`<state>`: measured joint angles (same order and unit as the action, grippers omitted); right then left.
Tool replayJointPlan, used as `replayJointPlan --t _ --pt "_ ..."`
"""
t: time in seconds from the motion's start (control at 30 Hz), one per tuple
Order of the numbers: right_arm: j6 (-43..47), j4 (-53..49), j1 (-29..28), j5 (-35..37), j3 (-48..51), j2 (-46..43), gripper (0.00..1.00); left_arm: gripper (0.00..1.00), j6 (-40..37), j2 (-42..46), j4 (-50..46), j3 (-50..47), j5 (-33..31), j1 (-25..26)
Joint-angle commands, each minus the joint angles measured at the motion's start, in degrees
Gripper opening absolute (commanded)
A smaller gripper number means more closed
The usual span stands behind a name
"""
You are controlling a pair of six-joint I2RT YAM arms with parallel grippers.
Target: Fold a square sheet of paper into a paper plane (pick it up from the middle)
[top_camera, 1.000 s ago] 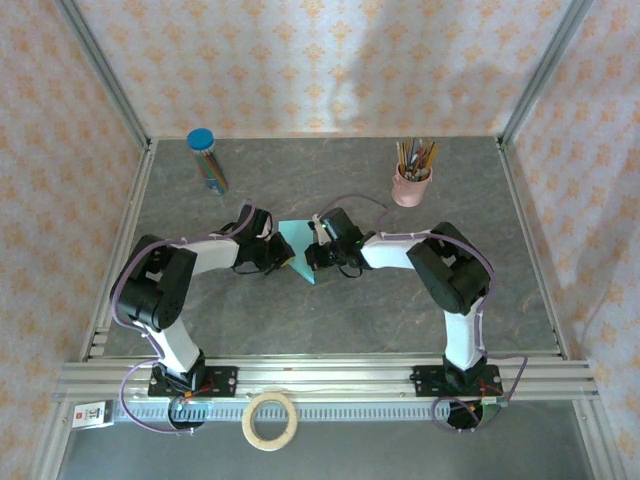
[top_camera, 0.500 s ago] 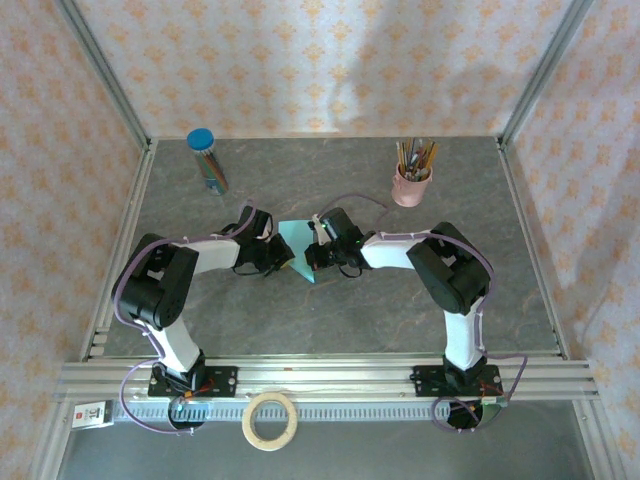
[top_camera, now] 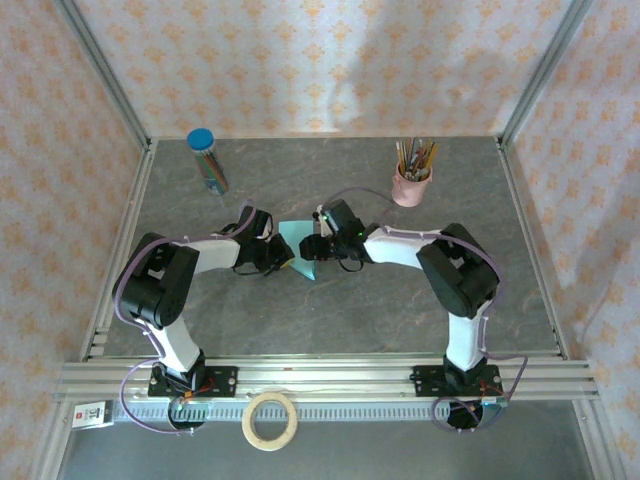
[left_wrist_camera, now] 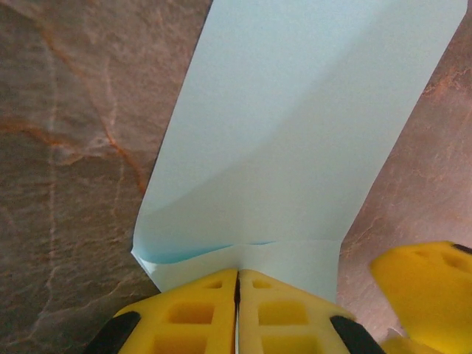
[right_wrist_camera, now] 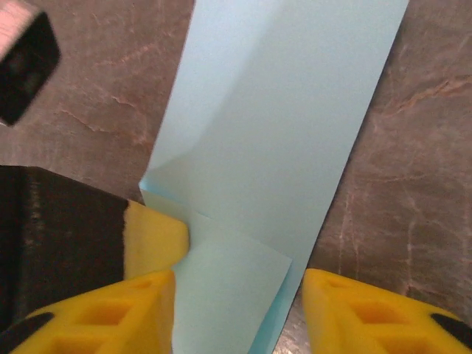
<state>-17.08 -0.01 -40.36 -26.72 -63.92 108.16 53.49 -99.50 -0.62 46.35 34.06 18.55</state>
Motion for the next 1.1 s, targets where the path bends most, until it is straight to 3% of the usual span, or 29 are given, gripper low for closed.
replayJointPlan --t 0.0,0.1,0.47,1.07 --pt "-2.49 -1.92 0.1 1.93 0.05 -3.19 0.54 0.1 -0.85 -0.99 -2.2 0.01 -1.37 0.16" --pt "-1.94 -2.74 0.1 1.4 0.62 -2.9 0.6 0.1 -0.84 -0.82 -1.95 0.13 -1.11 0.18" --pt "0.35 -8.2 -0.57 -4.3 -0.43 -1.31 0.62 0.1 -0.69 -0.62 -1.29 0.15 -0.06 0.18" --pt "1.43 -16.33 -3.47 -0.29 -3.69 3.42 0.45 0.12 -0.93 0.67 0.29 0.9 1.9 0.24"
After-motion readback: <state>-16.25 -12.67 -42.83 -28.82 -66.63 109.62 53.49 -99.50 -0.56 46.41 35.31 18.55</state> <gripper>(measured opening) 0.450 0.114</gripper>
